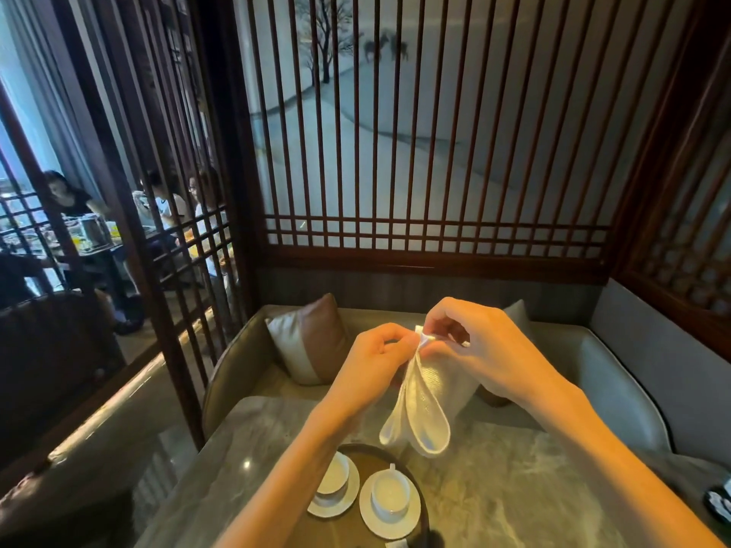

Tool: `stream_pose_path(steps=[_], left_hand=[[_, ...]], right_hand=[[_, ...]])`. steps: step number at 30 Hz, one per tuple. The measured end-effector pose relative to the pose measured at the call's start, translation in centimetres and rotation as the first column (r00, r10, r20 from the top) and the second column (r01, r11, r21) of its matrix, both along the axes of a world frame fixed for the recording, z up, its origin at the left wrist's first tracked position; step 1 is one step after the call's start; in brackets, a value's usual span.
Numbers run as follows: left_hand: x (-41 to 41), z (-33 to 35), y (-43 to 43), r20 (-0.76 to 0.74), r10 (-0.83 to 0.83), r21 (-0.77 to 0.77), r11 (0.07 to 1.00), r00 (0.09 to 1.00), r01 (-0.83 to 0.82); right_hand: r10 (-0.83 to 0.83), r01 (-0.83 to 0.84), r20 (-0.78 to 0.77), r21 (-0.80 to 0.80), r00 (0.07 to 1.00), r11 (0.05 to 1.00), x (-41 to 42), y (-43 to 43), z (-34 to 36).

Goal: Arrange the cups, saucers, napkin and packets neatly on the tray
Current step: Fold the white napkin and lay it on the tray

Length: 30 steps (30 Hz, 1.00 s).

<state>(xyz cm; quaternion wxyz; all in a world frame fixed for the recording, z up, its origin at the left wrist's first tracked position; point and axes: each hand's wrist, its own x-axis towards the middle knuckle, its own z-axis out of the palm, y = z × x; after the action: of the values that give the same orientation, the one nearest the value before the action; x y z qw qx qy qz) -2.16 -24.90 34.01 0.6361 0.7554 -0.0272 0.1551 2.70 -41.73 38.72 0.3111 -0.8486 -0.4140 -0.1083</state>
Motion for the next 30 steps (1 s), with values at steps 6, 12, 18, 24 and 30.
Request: stream_pose_path(steps=[6,12,18,24,30], left_hand=[[0.0,-0.3,-0.1,-0.034,-0.011,0.011,1.0,0.999,0.011],[-0.2,-0.2,0.3,-0.033,-0.049,0.079,0.996,0.998,0.051],[-0.3,-0.4,0.2,-0.072,-0.089,0.239,0.966,0.993,0.104],[-0.1,-2.0,0.2,-0.186,-0.132,0.502,0.839,0.974,0.21],[-0.2,-1.2,-0.2,-0.076,-0.14,0.475,0.866,0.987,0.159]], right_hand=[[-0.025,0.024,0.012,0.013,1.0,1.0,-0.6,0.2,-0.2],[0.0,0.0,-0.097,0.007,0.995,1.0,-0.6,0.4,-0.4],[-0.026,0.013,-0.107,-0.117,0.994,0.993,0.0,0.4,-0.7],[0.051,-0.053,-0.04,-0.057,0.998,0.997,1.3,-1.5,0.2],[0.146,-0.147,-0.109,-0.009,0.983,0.989,2.5,-3.4,1.1]])
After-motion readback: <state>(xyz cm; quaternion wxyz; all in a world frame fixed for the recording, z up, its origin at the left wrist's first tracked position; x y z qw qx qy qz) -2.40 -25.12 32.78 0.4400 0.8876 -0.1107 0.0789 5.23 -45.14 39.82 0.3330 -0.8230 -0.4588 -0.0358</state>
